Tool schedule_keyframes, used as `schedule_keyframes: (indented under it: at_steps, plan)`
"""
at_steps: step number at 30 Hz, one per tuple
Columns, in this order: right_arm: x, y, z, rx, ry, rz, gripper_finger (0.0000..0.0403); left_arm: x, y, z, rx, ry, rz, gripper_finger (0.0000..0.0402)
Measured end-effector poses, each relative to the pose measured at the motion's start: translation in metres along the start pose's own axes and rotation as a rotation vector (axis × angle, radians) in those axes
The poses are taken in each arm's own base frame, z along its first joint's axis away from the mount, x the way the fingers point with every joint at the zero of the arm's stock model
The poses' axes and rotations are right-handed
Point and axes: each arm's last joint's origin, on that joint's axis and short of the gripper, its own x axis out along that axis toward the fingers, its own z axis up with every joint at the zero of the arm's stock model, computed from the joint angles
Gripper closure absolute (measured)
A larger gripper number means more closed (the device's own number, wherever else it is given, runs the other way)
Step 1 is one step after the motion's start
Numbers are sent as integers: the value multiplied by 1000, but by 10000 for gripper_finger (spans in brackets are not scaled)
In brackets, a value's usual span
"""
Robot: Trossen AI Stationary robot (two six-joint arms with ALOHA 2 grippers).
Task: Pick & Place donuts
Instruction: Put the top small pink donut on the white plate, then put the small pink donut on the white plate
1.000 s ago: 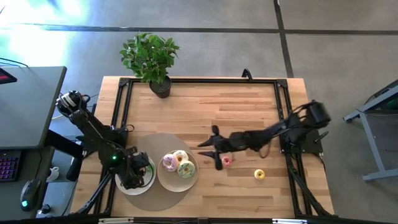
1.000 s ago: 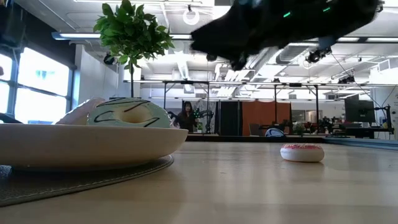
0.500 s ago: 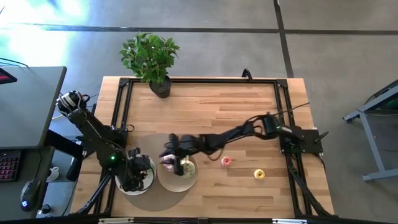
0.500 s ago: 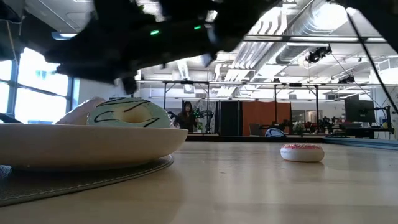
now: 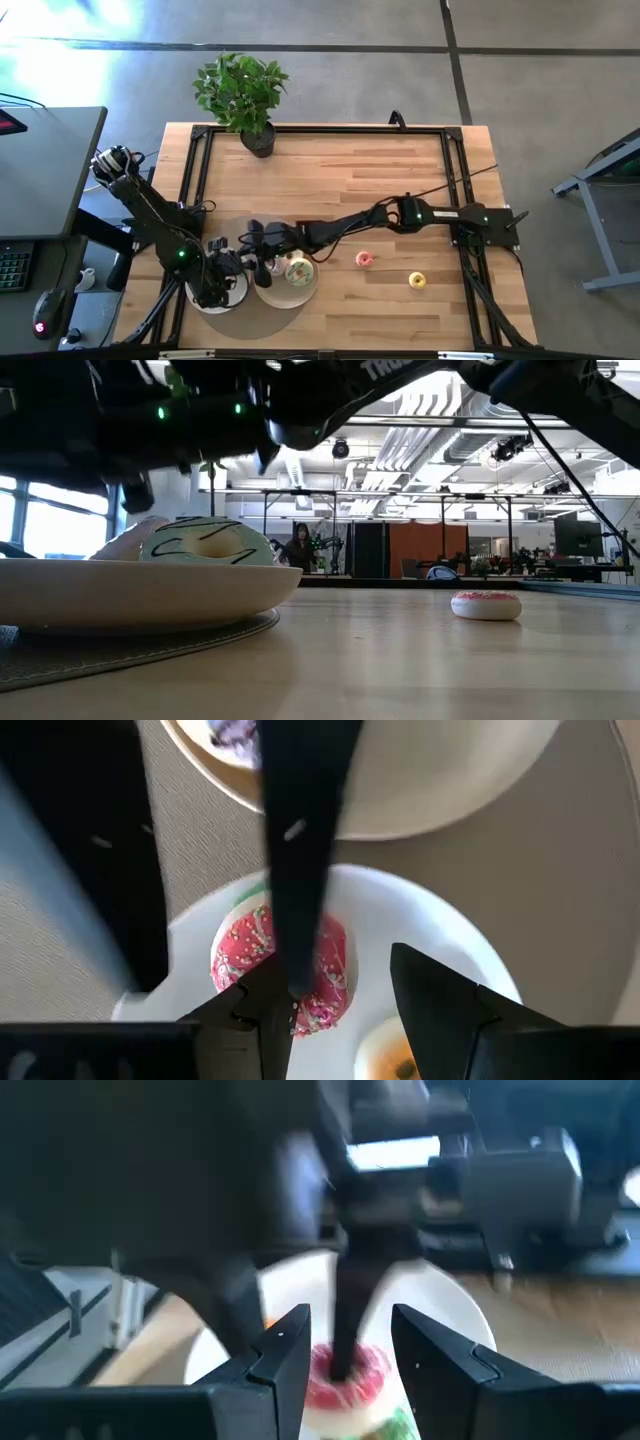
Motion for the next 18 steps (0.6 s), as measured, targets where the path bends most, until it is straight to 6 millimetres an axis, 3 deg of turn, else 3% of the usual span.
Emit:
schedule_keyframes:
  at_steps: [5, 18]
  plan:
    - [0, -7, -16, 53, 64, -1, 265, 0, 1, 0, 13, -10, 12, 245]
    - [0, -4, -21, 58, 118, 38, 265, 0, 0, 0, -8, -7, 6, 245]
